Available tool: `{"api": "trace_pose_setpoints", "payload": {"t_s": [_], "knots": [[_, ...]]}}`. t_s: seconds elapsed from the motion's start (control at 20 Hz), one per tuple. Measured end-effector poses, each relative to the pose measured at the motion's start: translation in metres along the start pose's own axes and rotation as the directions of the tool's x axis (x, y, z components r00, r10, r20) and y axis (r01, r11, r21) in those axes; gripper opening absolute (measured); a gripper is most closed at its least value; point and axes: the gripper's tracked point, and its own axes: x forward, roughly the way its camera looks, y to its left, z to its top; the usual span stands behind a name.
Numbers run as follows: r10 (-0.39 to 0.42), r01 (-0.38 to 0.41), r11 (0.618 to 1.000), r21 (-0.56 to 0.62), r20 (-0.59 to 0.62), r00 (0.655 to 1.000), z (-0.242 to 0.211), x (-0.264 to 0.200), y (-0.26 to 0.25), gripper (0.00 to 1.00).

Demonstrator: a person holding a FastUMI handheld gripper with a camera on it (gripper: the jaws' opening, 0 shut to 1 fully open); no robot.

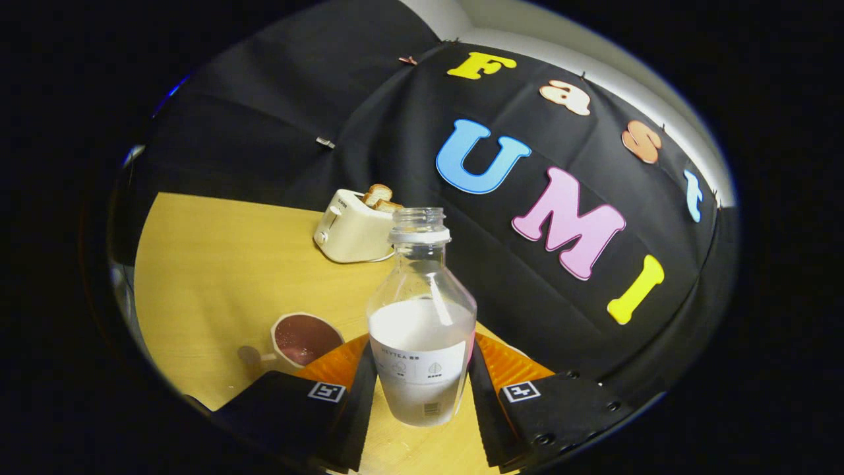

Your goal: Take the bottle from table, then pour the juice into the cup, finally place the bottle on the coaster

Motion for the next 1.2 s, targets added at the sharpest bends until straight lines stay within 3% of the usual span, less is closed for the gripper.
{"api": "trace_pose_setpoints", "payload": {"t_s": [0.2,0.4,0.8,1.2], "knots": [[0.031,-0.041,0.991,0.127,0.079,0.996,0.022,-0.002,-0.009,0.71],[0.040,-0.099,0.944,0.315,0.188,0.981,0.051,0.010,-0.026,0.71],[-0.124,0.049,0.876,0.480,0.126,0.984,0.003,0.071,-0.087,0.73],[-0.161,0.131,0.849,0.511,0.014,0.987,-0.064,0.115,-0.092,0.73]]}}
